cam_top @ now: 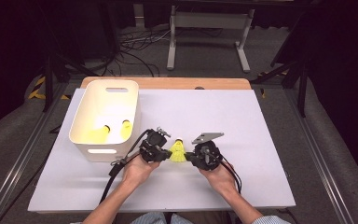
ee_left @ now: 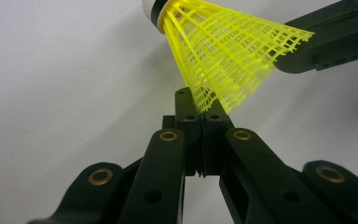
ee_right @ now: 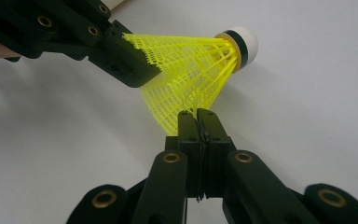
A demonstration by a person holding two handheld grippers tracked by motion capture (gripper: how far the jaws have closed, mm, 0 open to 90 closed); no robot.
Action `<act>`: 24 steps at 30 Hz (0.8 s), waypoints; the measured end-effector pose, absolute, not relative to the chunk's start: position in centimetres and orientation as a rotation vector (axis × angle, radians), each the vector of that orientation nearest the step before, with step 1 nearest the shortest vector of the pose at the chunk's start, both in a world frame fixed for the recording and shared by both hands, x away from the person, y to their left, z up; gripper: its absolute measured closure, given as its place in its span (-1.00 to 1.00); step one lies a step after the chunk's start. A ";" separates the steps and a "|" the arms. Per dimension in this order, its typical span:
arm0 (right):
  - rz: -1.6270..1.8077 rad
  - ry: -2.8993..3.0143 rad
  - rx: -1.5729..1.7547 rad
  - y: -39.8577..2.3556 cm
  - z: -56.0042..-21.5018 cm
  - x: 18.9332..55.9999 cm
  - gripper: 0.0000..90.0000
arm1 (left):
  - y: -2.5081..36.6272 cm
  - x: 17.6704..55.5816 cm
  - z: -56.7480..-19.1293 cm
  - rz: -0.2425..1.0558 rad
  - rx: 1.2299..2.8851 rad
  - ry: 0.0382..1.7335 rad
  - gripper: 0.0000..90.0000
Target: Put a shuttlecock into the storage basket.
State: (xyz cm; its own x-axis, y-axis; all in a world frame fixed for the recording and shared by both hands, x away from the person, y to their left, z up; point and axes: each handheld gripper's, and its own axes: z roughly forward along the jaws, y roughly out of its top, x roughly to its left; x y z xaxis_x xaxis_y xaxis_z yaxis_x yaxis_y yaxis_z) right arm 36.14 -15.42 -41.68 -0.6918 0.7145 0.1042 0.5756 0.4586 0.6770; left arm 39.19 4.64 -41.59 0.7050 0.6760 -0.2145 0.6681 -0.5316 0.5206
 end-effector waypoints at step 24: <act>1.147 2.427 1.070 -18.5 -41.2 35.3 0.02 | 4.1 39.9 -40.8 0.053 2.352 1.061 0.99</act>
State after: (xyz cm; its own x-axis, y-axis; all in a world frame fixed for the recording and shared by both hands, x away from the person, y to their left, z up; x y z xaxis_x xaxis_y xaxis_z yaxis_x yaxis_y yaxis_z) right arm 35.32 -18.47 -41.25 -0.6985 0.7111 0.0800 0.5131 0.4197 0.7487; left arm 39.88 4.13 -40.82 0.6872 0.7028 -0.1838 0.6809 -0.5349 0.5003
